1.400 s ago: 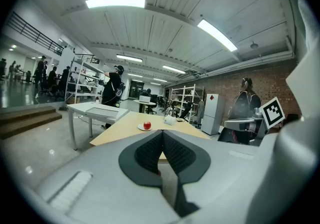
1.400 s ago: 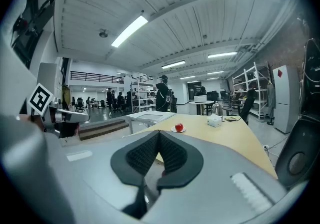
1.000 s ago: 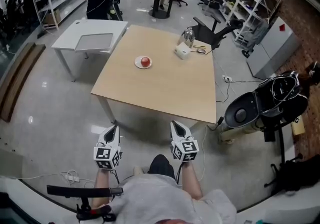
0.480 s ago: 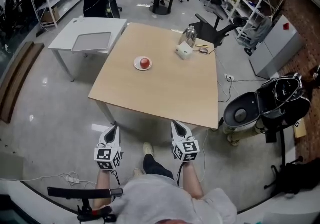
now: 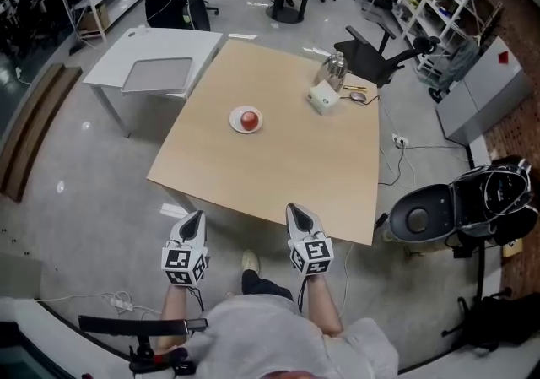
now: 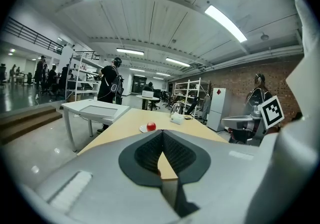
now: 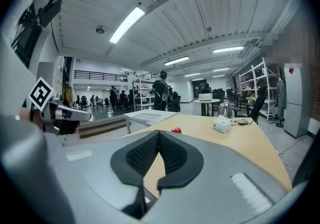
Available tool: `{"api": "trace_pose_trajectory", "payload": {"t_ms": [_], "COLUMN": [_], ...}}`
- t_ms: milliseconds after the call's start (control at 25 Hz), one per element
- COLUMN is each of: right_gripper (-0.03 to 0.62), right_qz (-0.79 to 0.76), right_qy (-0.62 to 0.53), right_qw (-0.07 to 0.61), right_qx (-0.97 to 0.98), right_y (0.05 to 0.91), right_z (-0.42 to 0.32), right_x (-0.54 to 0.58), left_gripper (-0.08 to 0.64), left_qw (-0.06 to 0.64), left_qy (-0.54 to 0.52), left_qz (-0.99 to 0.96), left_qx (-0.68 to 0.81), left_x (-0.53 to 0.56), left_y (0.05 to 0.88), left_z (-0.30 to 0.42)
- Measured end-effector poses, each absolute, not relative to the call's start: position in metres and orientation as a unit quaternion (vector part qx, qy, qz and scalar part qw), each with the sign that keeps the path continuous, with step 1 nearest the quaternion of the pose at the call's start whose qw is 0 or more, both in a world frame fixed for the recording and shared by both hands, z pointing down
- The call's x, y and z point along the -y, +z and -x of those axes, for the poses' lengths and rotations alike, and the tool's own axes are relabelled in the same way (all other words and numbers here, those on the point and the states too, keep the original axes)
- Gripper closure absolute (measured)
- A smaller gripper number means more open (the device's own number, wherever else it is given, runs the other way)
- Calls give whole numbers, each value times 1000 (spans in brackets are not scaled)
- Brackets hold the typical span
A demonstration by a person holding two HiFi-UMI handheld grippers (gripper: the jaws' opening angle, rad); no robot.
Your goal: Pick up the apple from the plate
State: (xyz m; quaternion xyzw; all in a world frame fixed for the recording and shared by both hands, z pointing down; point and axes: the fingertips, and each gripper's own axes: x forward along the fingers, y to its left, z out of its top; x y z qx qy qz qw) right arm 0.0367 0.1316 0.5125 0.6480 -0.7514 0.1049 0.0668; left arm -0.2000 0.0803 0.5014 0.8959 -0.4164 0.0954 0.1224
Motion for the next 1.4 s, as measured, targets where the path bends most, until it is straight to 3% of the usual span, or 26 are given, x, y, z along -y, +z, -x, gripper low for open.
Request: {"api": "trace_pose_trajectory", "payload": {"t_ms": [560, 1400], "right_gripper": [584, 584], "right_qz": [-614, -594], "right_qy": [99, 115], "right_qw": [57, 75], "right_qx": [781, 792], "right_y": [513, 531], "right_z": [-84, -90], "right_x": [-52, 13], "left_gripper": [540, 540], "left_qw": [117, 137], "left_qy": [93, 103], "left_qz": [-878, -871], "left_qx": [455, 460], "left_x": [-22, 37], "left_y": [492, 510], "left_z": [151, 134]}}
